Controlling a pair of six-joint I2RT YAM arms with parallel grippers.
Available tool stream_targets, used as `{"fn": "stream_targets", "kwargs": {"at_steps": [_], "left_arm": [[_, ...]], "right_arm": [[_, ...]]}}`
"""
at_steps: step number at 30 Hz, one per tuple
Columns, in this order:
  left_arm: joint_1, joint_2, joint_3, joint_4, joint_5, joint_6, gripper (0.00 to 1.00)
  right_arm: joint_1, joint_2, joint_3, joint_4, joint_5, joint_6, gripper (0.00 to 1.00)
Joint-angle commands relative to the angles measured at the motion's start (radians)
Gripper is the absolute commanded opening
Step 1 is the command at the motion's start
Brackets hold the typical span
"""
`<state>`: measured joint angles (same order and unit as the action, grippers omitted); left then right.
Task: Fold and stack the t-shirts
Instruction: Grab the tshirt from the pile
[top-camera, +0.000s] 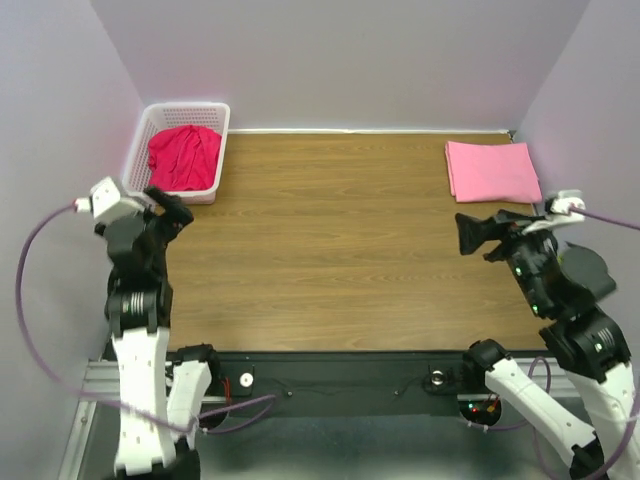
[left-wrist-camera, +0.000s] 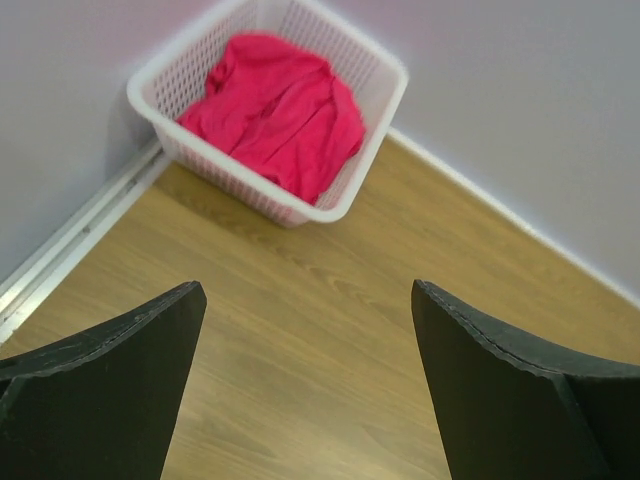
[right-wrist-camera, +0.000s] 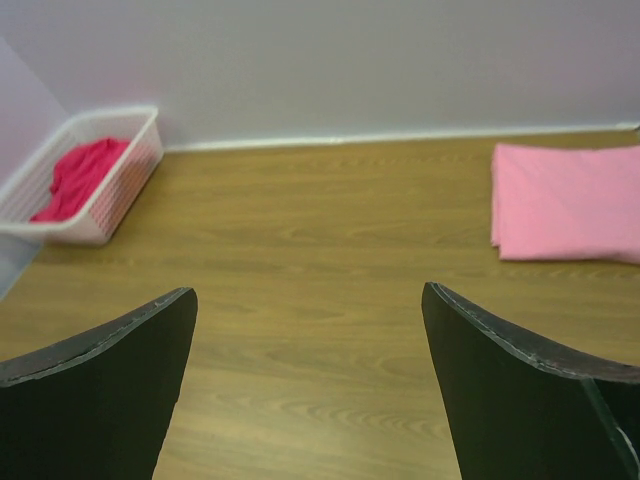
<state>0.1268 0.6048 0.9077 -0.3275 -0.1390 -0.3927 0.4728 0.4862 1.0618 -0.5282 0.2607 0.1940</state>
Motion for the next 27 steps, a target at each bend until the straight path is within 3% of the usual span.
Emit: {"fn": "stream_targets", "kwargs": {"at_steps": [1, 7, 12, 16, 21, 27], "left_arm": [[0.005, 0.300, 0.077, 0.154, 0.021, 0.029, 0.96], [0.008, 0.782, 0.376, 0.148, -0.025, 0.152, 0.94], [0.042, 1.117, 0.707, 0.076, -0.037, 0.261, 0.81], [0.063, 1.389, 0.931, 0.001, -0.021, 0.296, 0.79], [0.083, 1.562, 1.123, -0.045, 0.035, 0.305, 0.79], [0.099, 1.687, 1.197, -0.035, 0.102, 0.308, 0.73]], "right_arm": [[0.007, 0.084, -0.005, 0.011, -0.110, 0.065, 1.00], [0.007, 0.204, -0.014, 0.013, -0.146, 0.085, 1.00], [0.007, 0.288, 0.007, 0.014, -0.144, 0.084, 1.00], [0.007, 0.331, 0.032, 0.014, -0.159, 0.088, 1.00], [0.007, 0.413, 0.058, 0.016, -0.156, 0.078, 1.00], [0.007, 0.485, 0.086, 0.017, -0.161, 0.062, 1.00]]}}
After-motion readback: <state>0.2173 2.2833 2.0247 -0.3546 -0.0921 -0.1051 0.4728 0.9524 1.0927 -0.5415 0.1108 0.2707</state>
